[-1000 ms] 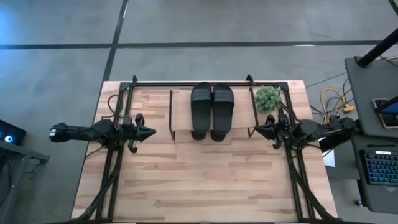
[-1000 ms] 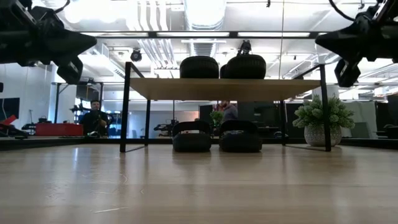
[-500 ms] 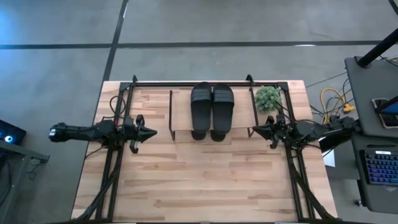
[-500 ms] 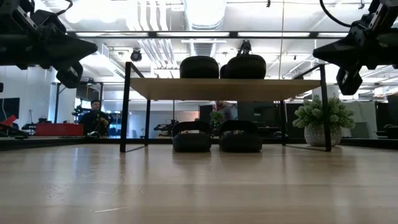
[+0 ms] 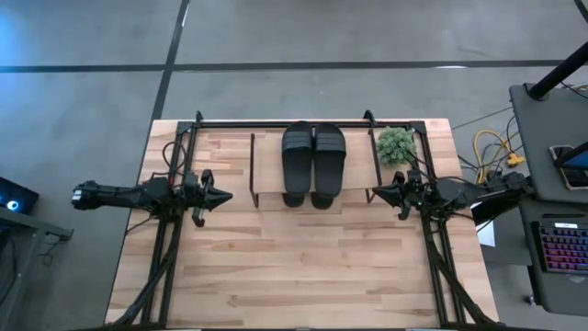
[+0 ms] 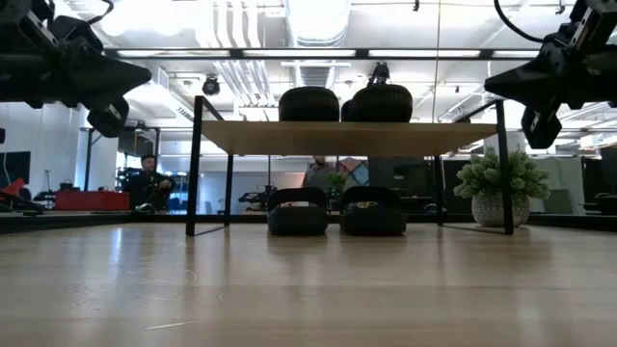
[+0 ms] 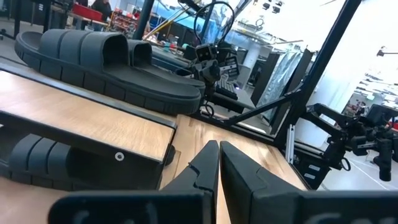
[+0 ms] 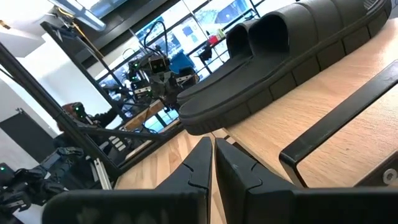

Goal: Pick and place slides into the shelf
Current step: Return to Home Position

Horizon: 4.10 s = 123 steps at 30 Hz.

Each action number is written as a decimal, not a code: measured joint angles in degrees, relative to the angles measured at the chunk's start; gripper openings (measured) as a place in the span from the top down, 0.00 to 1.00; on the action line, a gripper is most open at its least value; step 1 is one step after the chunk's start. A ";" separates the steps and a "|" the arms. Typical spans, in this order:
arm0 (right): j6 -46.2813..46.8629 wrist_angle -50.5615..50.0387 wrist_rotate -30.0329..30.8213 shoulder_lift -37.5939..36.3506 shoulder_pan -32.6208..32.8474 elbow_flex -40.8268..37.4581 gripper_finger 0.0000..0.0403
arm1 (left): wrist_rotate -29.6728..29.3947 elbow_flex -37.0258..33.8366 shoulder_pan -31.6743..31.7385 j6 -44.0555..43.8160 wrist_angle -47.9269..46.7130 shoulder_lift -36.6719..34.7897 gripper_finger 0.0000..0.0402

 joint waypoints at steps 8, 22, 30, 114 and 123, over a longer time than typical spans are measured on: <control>-0.15 0.00 0.00 -0.01 0.00 0.00 0.97 | 0.00 0.00 0.00 0.00 0.00 0.08 1.00; -0.15 0.00 0.00 -0.01 0.00 0.02 0.97 | 0.00 0.00 0.00 0.00 -0.02 0.05 1.00; -0.13 0.00 -0.01 -0.01 0.00 0.04 0.97 | 0.00 0.00 0.00 0.00 -0.04 0.09 1.00; 2.47 1.10 -24.41 -2.29 -11.51 0.04 0.97 | -0.02 0.02 0.00 7.48 0.09 0.06 1.00; 2.47 1.11 -24.41 -2.29 -11.50 0.04 0.97 | 0.00 0.00 -0.02 7.45 0.09 0.06 1.00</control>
